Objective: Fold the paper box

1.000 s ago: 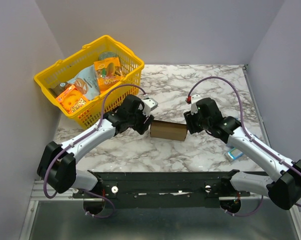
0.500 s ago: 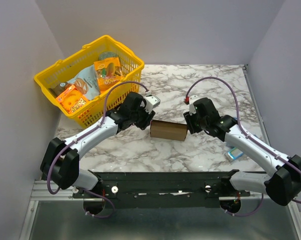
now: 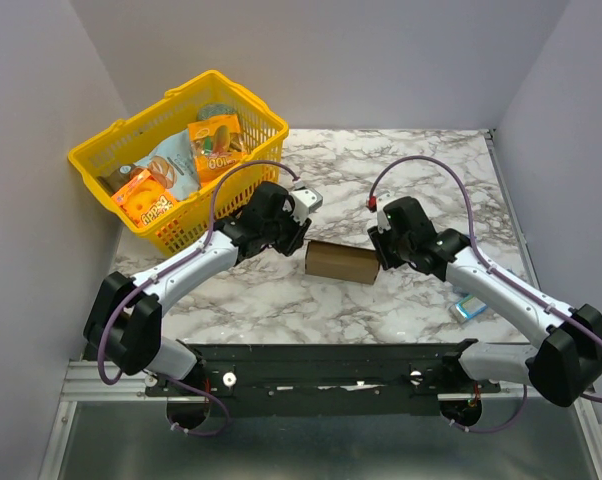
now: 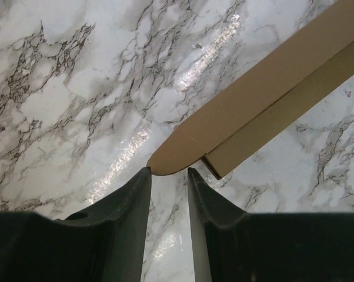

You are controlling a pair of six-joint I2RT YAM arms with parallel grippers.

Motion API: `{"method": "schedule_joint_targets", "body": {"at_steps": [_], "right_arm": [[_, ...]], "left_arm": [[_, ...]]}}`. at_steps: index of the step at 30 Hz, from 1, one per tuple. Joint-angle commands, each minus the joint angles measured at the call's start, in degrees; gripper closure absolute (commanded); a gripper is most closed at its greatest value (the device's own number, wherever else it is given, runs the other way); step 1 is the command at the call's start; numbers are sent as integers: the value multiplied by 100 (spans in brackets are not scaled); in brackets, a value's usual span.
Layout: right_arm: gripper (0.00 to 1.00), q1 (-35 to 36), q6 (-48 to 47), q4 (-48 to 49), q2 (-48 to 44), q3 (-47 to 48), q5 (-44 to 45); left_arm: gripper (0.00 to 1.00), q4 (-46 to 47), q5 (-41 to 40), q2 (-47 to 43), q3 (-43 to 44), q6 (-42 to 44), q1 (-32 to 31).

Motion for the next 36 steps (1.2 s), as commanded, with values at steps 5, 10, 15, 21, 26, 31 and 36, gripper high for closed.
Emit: {"method": "schedule_joint_targets", "body": {"at_steps": [5,10,15,21,26,31,36], "right_arm": [[57,-12,-40,-229,16,44,433],[56,-12,65,-282,25,44,679],[56,-12,92,-352,8,44,723],[57,-12,109,-405,-1,27,715],[63,-20,101,-414,-36,27,680],[72,-12,57,-397,-54,62,592],[73,-12,48,-335,-115,71,513]], "left_arm": [[48,235,503,21,68,-85,28],[46,279,521,12,59,-49,19],[51,236,478,108,94,-49,11],[58,209,311,108,76,-41,-7],[64,165,223,170,85,-32,-77],[71,130,135,214,120,-67,-130],[77,112,82,240,146,-93,-183]]}}
